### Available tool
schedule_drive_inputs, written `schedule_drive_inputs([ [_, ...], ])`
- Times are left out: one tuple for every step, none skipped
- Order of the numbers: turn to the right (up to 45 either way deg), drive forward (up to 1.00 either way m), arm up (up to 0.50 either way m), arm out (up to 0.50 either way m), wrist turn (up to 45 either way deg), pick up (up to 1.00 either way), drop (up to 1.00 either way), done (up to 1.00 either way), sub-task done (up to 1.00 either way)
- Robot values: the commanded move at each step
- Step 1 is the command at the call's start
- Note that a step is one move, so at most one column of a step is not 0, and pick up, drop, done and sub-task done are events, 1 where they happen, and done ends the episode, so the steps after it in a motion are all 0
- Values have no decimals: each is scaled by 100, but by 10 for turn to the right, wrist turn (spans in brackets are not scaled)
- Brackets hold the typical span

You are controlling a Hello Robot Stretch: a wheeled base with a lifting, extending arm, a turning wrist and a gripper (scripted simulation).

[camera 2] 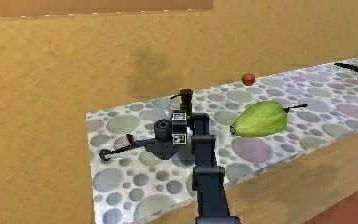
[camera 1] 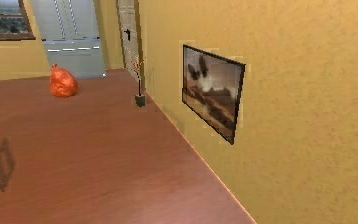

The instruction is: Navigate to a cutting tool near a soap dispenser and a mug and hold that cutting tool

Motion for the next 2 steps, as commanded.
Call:
schedule_drive_inputs([
  [0,0,10,0,0,0,0,0,0],
  [0,0,0,0,0,0,0,100,0],
])
